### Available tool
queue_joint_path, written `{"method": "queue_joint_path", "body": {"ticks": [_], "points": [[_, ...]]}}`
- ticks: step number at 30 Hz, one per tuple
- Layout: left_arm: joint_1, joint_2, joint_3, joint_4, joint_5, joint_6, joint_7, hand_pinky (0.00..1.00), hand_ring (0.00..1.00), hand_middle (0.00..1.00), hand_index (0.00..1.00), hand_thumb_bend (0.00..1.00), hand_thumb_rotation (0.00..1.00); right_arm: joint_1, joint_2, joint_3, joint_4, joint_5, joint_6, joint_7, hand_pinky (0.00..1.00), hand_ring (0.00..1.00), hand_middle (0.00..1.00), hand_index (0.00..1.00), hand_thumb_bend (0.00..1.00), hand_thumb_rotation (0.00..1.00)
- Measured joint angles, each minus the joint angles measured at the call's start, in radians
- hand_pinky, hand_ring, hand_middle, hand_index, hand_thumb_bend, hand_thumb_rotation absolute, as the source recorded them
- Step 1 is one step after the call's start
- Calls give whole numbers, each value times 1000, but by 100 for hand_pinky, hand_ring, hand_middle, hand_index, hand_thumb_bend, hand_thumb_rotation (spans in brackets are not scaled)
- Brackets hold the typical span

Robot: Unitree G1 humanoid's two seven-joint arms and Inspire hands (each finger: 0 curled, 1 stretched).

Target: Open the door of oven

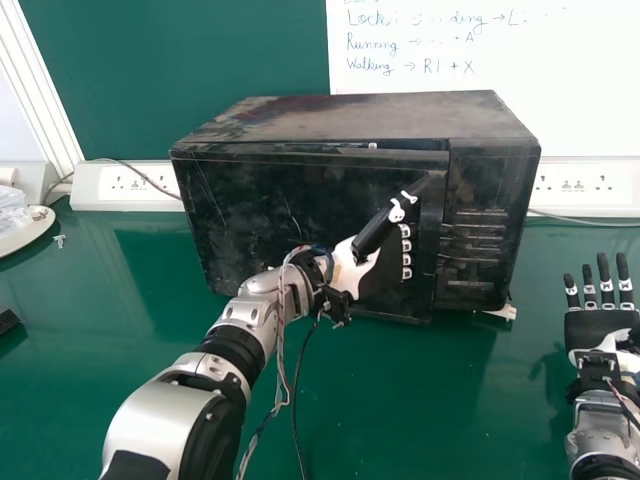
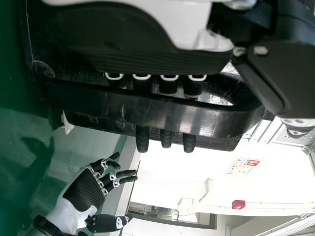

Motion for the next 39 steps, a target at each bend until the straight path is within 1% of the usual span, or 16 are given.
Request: {"method": "queue_joint_path", "body": {"ticks": [7,10,12,16,19,27,31,33,39], "points": [[11,8,0,-4,-17,1,-26,33,48,59,68,88,94,0,1,0,0,0,0,-4,61,62,71,74,100,87],[13,11,0,-8,-20,6,-38,32,46,59,68,87,94,0,1,0,0,0,0,-5,60,61,71,73,100,87],[17,14,3,-12,-30,18,-60,31,46,58,68,86,94,-1,1,0,0,0,0,-7,60,61,71,72,100,87],[32,19,6,-30,-51,38,-99,30,44,57,68,86,95,-1,2,0,-1,0,0,-8,59,61,70,72,100,88],[44,20,5,-48,-56,46,-111,29,43,57,68,86,97,-2,2,0,-1,0,1,-8,59,61,70,72,100,88],[70,29,-4,-79,-56,42,-157,29,41,57,66,82,97,-3,4,0,-2,0,1,-8,58,61,70,71,100,87],[81,37,-7,-93,-58,42,-187,29,40,57,66,82,97,-3,4,0,-2,1,3,-8,55,61,71,72,100,88],[88,39,-8,-102,-60,42,-198,28,39,57,65,82,97,-3,4,0,-3,1,5,-8,54,60,70,71,100,88],[135,33,-17,-170,-63,27,-205,25,35,53,64,80,98,-3,4,1,-3,0,6,-9,55,60,69,72,100,89]]}}
